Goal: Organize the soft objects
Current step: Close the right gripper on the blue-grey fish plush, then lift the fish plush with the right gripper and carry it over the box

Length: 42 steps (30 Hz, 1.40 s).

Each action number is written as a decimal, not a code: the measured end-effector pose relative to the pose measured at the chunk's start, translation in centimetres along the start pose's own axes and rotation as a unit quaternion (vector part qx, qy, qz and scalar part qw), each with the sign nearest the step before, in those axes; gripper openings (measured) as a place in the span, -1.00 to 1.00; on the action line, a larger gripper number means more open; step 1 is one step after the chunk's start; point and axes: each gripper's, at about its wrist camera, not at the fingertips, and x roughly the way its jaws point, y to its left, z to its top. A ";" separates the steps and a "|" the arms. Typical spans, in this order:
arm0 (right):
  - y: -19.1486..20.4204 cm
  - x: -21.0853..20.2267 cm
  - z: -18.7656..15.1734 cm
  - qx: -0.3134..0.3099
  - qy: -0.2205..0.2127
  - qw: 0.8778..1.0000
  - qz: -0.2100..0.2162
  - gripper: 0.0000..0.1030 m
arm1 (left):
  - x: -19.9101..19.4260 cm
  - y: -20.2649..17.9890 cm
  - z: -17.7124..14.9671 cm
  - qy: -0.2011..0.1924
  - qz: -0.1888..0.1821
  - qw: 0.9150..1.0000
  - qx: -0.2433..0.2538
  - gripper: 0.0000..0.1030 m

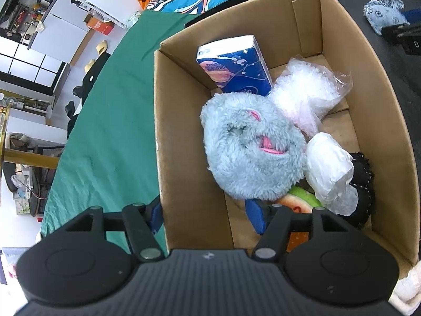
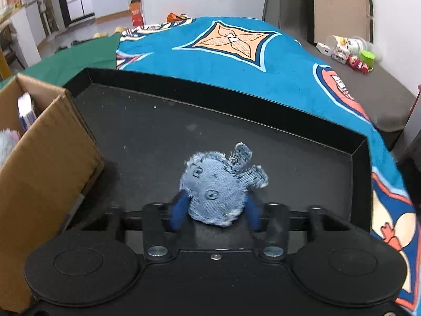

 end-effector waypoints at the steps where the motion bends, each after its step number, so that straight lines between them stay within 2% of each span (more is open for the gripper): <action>1: 0.0 -0.2 -0.1 0.004 0.002 1.000 0.002 -0.35 | 0.0 0.1 0.0 -0.001 -0.002 1.000 -0.002 0.21; 2: -0.1 -0.3 0.0 0.007 0.005 1.000 0.005 -0.48 | 0.0 0.2 -0.1 -0.001 -0.004 1.000 -0.003 0.21; 6: -0.1 -1.4 -0.2 0.018 0.013 1.000 0.011 -0.51 | 0.2 0.6 -0.2 0.002 -0.010 1.000 -0.009 0.21; 22: 0.9 -7.7 -1.1 0.051 -0.008 0.999 0.016 -0.51 | -0.3 3.0 -1.6 -0.019 -0.036 0.998 -0.046 0.21; 42: 4.3 -13.1 0.2 0.035 -0.044 0.998 0.013 -0.51 | -1.1 5.7 -3.5 -0.064 -0.079 0.991 -0.092 0.21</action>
